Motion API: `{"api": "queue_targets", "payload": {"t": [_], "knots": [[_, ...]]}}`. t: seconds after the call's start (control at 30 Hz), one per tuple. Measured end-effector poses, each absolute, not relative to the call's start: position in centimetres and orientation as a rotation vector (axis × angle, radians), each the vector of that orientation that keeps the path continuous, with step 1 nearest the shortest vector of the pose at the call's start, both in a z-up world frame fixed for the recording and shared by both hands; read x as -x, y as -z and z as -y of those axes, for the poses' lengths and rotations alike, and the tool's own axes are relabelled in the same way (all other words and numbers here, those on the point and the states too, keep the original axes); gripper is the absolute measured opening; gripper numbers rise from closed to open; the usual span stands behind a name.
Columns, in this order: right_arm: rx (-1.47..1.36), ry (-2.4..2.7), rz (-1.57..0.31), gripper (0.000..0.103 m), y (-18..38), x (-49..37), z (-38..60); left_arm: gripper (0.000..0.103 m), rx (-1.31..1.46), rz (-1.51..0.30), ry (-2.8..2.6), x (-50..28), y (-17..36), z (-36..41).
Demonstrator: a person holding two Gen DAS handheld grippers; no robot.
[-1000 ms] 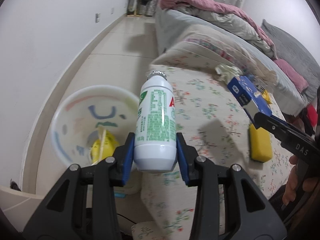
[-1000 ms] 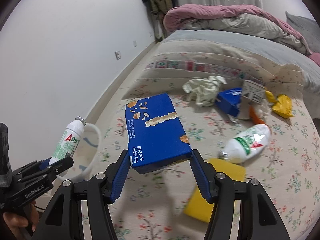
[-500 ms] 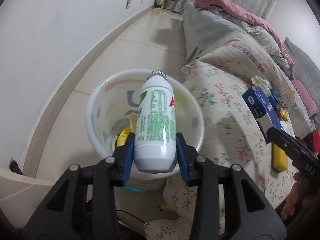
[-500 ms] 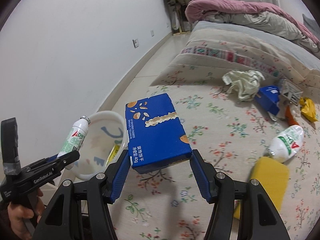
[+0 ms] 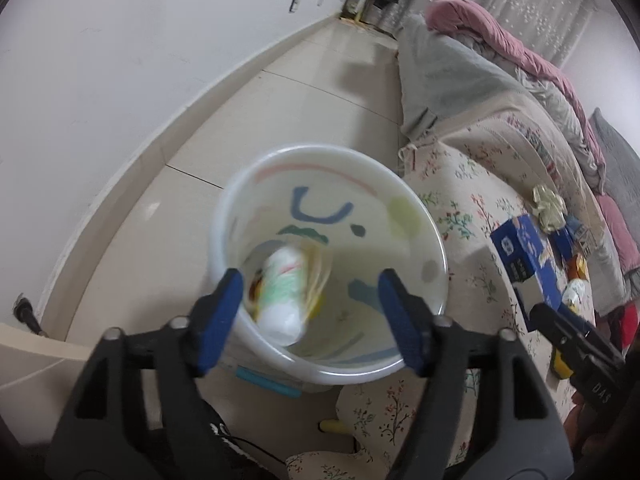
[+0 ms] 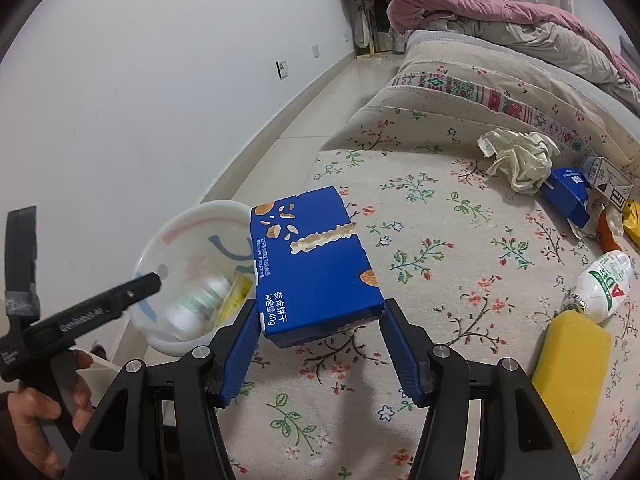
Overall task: Collect trash
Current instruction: 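Carry the white bottle over the wastebasket and open the left gripper, then drop the blue biscuit box into the wastebasket with the right gripper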
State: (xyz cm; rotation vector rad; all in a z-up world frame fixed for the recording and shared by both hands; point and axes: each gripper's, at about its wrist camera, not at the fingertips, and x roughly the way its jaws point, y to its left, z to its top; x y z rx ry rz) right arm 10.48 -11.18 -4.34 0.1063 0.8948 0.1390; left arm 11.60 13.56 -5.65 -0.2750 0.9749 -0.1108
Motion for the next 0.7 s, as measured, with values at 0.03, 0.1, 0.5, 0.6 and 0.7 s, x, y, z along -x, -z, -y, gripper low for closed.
{"api": "queue_targets", "payload": {"t": [0.03,0.1,0.5,0.6,0.7], "knots": [[-0.104,-0.140,-0.896,0.062,4.4,-10.5,11.1,0.074,0.276,-0.982,0.101,-11.5,5.5,-13.8],[-0.101,-0.144,-0.898,0.062,4.5,-10.6,10.9,0.077,0.271,-0.993,0.082,-11.4,5.3,-14.0],[-0.076,-0.224,-0.924,0.062,5.2,-12.0,7.6,0.097,0.104,-1.006,-0.100,-9.2,4.2,-15.9],[-0.066,-0.245,-0.932,0.062,5.5,-12.5,6.6,0.098,0.119,-1.014,-0.115,-9.1,4.3,-17.0],[-0.048,-0.259,-0.934,0.062,5.7,-12.9,5.6,0.098,0.144,-1.011,-0.118,-9.1,4.2,-17.5]]}}
